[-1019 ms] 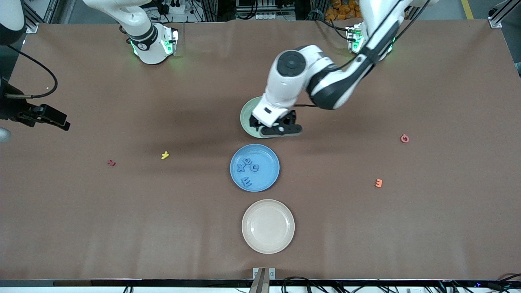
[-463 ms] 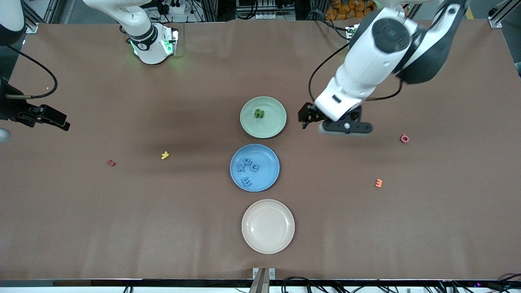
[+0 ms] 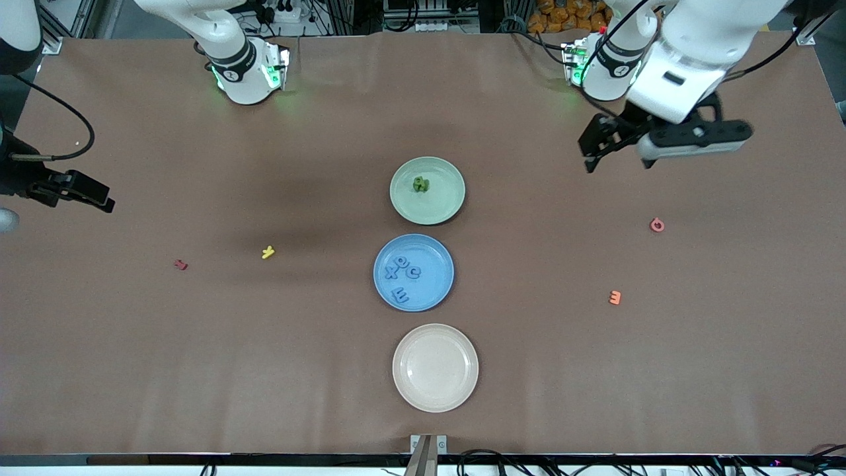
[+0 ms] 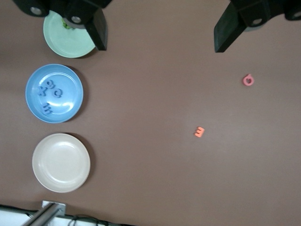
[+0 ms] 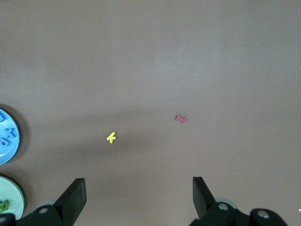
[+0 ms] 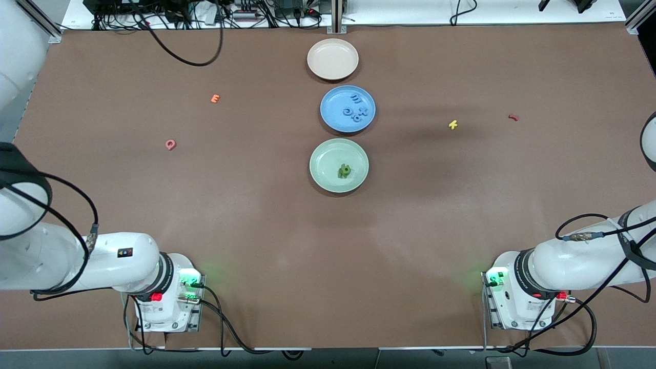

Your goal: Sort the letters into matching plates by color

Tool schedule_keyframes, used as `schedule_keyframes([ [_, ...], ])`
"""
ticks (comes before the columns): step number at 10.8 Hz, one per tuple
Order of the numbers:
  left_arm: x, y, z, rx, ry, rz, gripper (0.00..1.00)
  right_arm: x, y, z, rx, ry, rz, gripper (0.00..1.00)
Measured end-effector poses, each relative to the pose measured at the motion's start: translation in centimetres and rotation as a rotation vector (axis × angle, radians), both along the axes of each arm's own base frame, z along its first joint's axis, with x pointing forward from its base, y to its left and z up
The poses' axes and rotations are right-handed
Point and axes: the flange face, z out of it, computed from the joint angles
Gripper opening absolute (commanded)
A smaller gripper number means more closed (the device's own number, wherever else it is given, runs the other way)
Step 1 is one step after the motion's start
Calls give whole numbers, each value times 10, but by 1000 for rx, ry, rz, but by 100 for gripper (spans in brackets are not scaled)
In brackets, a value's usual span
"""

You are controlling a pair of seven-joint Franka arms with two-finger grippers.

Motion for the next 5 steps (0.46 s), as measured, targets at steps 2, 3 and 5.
schedule_keyframes([
  [2, 2, 39, 5, 32, 28, -15, 100, 0, 0, 0, 0, 0, 0, 100],
  [3, 10, 71, 4, 47, 51, -59, 100, 0, 0, 0, 0, 0, 1, 100],
  [5, 20, 129, 7, 50, 68, -91, 100, 0, 0, 0, 0, 1, 0, 100],
])
